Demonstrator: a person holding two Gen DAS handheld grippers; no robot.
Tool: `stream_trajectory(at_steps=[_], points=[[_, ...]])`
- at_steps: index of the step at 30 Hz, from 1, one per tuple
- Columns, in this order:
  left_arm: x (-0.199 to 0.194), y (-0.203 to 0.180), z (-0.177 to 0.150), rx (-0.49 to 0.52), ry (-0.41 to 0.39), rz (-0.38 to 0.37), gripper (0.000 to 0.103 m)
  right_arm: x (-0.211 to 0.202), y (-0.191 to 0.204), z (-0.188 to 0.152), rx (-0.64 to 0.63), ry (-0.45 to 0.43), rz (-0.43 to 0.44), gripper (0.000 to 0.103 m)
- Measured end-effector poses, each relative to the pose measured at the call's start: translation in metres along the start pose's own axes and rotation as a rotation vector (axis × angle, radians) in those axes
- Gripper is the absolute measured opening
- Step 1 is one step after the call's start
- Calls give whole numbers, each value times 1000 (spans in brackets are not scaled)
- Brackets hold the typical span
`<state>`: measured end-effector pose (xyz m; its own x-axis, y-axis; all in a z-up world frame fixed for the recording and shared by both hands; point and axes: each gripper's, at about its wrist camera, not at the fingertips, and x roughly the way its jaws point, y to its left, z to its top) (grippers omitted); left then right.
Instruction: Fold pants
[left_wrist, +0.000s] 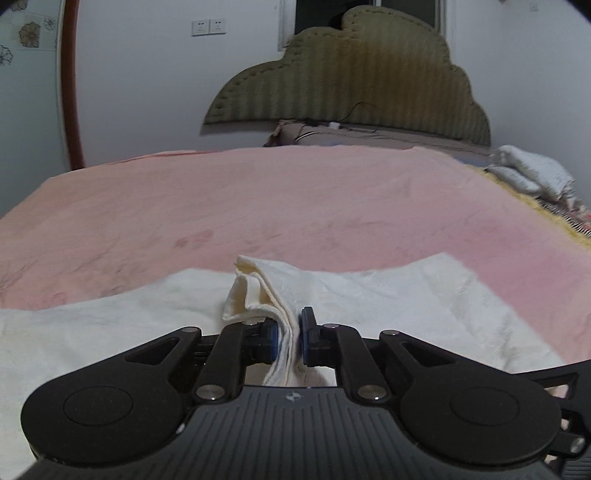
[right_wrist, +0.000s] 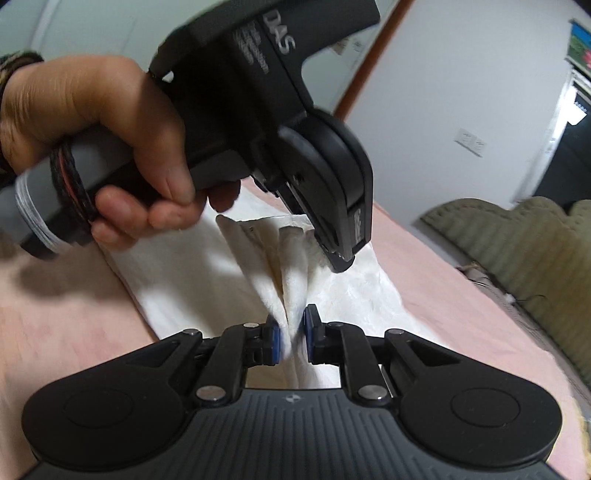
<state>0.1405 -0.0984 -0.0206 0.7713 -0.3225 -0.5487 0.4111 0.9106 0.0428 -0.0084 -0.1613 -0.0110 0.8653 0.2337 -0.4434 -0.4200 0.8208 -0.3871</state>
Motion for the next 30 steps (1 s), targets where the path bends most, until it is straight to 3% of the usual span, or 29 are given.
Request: stream_trajectory(at_steps=[3, 4, 6, 7, 10, 13, 16, 18, 19, 20, 23, 26, 30], points=[[8, 15, -15, 3, 72, 24, 29, 17, 10, 1, 12, 40, 26, 13], [8, 17, -17, -2, 76, 27, 33, 24, 13, 1, 12, 75, 39, 13], [4, 19, -18, -1, 53, 49, 55, 22, 20, 2, -4, 70, 12, 15], [-1, 20, -19, 6, 37, 76, 57, 19, 23, 3, -12, 80, 11, 19], [-11, 32, -18, -4, 2, 138, 58, -8, 19, 8, 9, 87, 91, 21], [-13, 53, -14, -95, 24, 141, 57, -36, -16, 10, 174, 22, 185, 21], [-6, 60, -12, -128, 72, 133, 57, -35, -48, -1, 331, 6, 111, 22], [-1, 55, -13, -67, 106, 161, 56, -16, -62, -16, 409, 117, 17, 23], [-1, 52, -15, -41, 105, 186, 56, -8, -64, -25, 437, 181, 22, 23], [-3, 51, -15, -27, 99, 213, 56, -5, -63, -30, 446, 205, 43, 23], [-12, 60, -16, -95, 71, 222, 57, -22, -47, -23, 392, 109, 50, 23], [-24, 74, -13, -241, 76, 151, 59, -25, -31, -7, 325, -20, 115, 23], [-46, 82, -14, -332, 65, 76, 62, 4, 1, 18, 200, -8, 152, 23]])
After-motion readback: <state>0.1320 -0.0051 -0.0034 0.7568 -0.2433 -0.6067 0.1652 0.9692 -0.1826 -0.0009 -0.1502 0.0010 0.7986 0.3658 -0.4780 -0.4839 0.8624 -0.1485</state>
